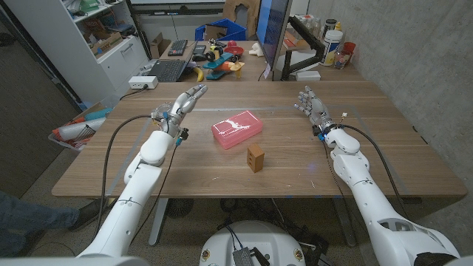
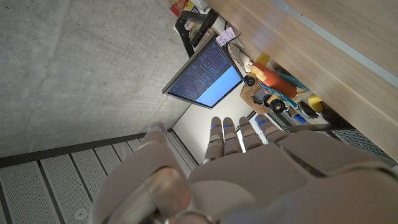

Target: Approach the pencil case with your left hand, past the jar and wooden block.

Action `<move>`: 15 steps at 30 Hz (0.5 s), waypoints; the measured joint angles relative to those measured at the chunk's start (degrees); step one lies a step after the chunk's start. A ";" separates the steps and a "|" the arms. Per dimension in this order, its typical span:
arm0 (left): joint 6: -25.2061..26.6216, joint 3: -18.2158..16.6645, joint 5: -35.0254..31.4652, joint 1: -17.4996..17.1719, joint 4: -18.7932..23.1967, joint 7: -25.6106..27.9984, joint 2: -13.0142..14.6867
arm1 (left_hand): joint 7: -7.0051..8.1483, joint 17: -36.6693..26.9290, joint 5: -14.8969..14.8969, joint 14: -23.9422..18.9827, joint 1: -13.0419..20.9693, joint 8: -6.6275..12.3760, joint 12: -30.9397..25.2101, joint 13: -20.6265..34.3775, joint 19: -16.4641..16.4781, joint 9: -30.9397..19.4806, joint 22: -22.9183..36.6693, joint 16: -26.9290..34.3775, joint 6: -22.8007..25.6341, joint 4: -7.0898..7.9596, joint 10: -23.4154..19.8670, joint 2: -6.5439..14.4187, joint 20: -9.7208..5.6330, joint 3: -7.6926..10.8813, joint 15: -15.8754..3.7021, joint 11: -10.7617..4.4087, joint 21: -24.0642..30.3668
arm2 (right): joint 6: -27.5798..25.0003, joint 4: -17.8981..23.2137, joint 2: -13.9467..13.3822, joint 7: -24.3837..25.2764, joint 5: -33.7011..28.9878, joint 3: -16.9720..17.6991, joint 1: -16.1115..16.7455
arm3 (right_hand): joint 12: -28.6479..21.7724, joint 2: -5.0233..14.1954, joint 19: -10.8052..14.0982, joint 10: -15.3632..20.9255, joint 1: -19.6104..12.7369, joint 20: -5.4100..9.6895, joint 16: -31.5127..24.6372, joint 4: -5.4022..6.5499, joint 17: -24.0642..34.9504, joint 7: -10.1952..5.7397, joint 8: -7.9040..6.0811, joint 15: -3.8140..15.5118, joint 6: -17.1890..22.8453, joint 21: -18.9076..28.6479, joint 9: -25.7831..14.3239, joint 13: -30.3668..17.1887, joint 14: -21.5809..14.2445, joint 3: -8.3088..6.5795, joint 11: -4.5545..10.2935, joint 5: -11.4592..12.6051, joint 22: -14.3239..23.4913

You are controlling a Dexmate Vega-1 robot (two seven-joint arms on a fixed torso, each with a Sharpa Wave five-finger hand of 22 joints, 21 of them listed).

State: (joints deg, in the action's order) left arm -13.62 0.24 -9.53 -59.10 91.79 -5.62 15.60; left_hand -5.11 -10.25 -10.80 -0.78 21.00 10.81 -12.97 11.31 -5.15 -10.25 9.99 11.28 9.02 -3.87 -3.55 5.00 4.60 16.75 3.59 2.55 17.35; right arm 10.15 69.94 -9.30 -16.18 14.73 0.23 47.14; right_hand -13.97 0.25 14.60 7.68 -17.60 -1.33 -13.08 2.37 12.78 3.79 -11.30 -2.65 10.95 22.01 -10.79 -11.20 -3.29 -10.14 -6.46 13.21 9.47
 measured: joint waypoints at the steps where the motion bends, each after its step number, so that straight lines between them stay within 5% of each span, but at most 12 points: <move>1: 0.02 0.13 -0.16 0.00 0.10 0.00 0.08 | 0.00 0.00 0.00 0.00 0.00 0.00 0.00 0.00 0.00 0.00 0.00 0.00 0.00 0.00 0.00 0.00 0.00 0.00 0.00 0.00 0.00 | 0.02 0.03 0.00 0.02 0.01 0.00 0.02 | 0.00 0.00 0.00 0.00 0.00 0.00 0.00 0.00 0.00 0.00 0.00 0.00 0.00 0.00 0.00 0.00 0.00 0.00 0.00 0.00 0.00; 15: 0.37 1.14 -1.68 -0.06 1.01 0.01 1.04 | 0.00 0.00 0.00 0.00 0.00 0.00 0.00 0.00 0.00 0.00 0.00 0.00 0.00 -0.49 -0.20 0.00 0.00 0.00 0.00 0.21 -0.22 | 0.55 0.16 0.16 0.10 0.28 0.00 0.11 | 0.23 0.00 -0.01 -0.01 0.00 0.00 0.00 -0.16 0.01 0.00 0.00 0.00 0.00 -0.40 0.01 0.00 0.00 0.16 0.00 0.00 0.00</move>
State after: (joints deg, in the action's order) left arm -13.25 1.38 -11.21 -59.16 92.80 -5.61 16.64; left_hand -5.11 -10.25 -10.80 -0.78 21.00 10.81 -12.97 11.31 -5.15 -10.25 9.99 11.28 9.02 -4.37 -3.75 5.00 4.60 16.74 3.60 2.76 17.13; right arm 10.70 70.10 -9.14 -16.08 15.01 0.23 47.25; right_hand -13.73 0.25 14.59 7.68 -17.60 -1.33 -13.08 2.21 12.78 3.79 -11.30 -2.65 10.95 21.60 -10.79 -11.20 -3.28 -9.98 -6.46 13.21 9.47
